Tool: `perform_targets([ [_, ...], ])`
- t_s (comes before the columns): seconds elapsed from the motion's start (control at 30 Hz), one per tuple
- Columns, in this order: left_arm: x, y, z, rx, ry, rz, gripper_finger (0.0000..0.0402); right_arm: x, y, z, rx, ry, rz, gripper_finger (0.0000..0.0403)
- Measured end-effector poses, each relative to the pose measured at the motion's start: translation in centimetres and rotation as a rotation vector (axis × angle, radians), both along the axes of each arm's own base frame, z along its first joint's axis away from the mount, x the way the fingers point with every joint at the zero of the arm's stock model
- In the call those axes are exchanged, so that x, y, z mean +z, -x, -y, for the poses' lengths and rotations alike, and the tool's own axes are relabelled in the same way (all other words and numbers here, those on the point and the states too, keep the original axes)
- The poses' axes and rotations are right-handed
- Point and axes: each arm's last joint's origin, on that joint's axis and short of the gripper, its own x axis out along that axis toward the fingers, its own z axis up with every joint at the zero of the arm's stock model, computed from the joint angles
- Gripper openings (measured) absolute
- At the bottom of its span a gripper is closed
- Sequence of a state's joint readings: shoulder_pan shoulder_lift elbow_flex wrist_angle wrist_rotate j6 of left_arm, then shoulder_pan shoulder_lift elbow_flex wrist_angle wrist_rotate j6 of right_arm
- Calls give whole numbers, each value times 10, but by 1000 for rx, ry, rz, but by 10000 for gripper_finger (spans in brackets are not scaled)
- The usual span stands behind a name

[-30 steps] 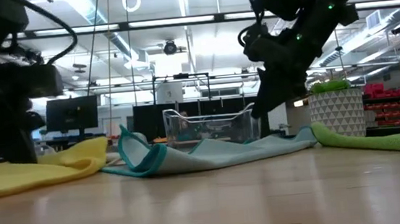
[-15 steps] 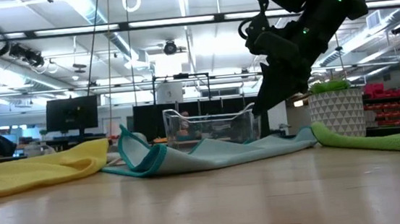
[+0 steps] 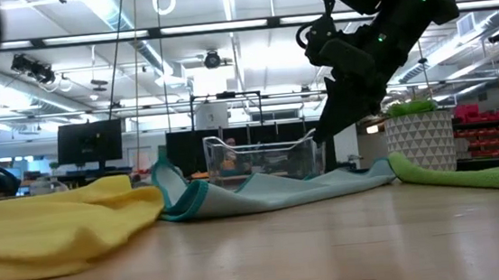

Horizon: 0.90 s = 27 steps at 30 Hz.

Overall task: Fold microfiber towels
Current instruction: Fold the blue microfiber towel

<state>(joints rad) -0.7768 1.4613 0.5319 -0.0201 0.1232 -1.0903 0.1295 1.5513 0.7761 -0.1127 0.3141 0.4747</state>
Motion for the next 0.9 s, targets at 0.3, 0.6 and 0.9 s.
perform_targets([
  [0.3, 41, -38, -5, -79, -251, 144, 3, 0, 0, -5, 22, 4, -2, 4],
  [0.6, 32, -49, -37, -104, -433, 159, 3, 0, 1, -8, 31, 4, -1, 4],
  [0.9, -2, -29, -58, 28, -430, 60, 3, 0, 1, -8, 32, 3, 1, 4],
])
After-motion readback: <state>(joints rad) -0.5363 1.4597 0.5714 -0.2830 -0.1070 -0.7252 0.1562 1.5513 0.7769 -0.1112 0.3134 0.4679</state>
